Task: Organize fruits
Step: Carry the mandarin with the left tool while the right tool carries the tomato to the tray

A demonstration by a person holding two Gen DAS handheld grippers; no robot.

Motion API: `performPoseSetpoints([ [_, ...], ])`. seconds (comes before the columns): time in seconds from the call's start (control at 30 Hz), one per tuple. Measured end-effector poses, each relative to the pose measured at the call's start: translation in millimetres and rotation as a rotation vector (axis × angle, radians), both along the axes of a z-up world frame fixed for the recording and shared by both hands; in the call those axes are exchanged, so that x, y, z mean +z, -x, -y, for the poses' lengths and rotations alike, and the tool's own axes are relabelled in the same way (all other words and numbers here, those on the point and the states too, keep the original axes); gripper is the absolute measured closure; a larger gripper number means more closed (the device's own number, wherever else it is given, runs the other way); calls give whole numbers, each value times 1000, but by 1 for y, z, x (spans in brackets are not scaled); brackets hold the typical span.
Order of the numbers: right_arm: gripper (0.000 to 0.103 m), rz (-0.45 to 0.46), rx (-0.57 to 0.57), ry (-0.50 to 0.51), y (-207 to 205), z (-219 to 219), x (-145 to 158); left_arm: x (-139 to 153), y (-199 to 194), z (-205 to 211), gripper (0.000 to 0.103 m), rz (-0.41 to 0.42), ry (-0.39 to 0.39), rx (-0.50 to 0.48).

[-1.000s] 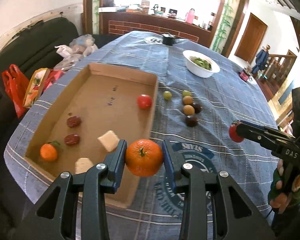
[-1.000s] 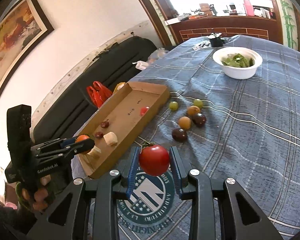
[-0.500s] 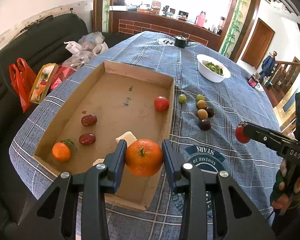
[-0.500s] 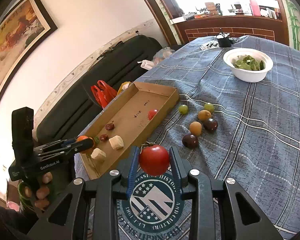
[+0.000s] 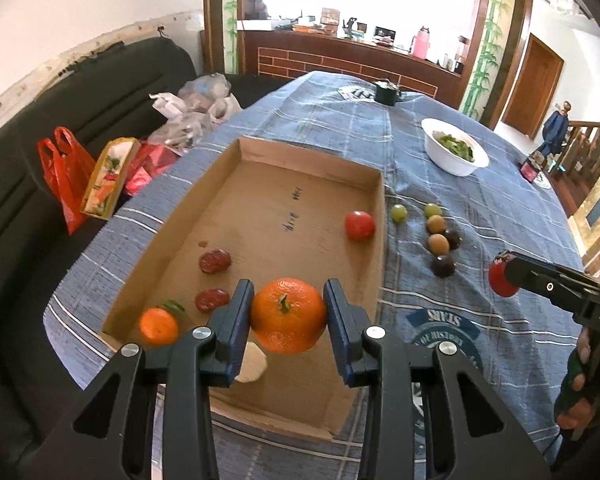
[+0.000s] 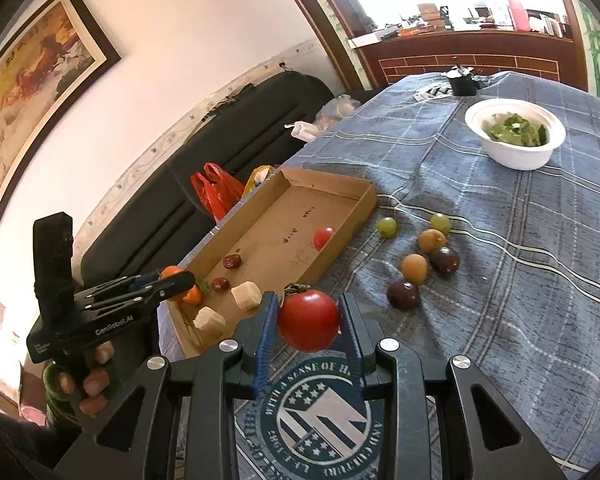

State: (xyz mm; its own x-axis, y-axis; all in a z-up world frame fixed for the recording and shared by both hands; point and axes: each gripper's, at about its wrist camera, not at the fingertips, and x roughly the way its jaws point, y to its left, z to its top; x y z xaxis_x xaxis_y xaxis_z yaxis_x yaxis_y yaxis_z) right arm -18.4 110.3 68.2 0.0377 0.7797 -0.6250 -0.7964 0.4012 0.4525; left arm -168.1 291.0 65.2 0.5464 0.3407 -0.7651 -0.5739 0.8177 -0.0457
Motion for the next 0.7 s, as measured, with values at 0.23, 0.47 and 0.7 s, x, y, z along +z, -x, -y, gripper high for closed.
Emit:
performPoseSetpoints([
  [0.23, 72, -16, 18, -6, -3, -23, 0, 2, -3, -11, 69, -2, -33, 12],
  [0.47, 72, -36, 43, -7, -9, -54, -1, 1, -8, -27, 69, -8, -30, 22],
  [0.7, 72, -45, 45, 7, -23, -84, -5, -5, -14, -41, 69, -17, -13, 33],
])
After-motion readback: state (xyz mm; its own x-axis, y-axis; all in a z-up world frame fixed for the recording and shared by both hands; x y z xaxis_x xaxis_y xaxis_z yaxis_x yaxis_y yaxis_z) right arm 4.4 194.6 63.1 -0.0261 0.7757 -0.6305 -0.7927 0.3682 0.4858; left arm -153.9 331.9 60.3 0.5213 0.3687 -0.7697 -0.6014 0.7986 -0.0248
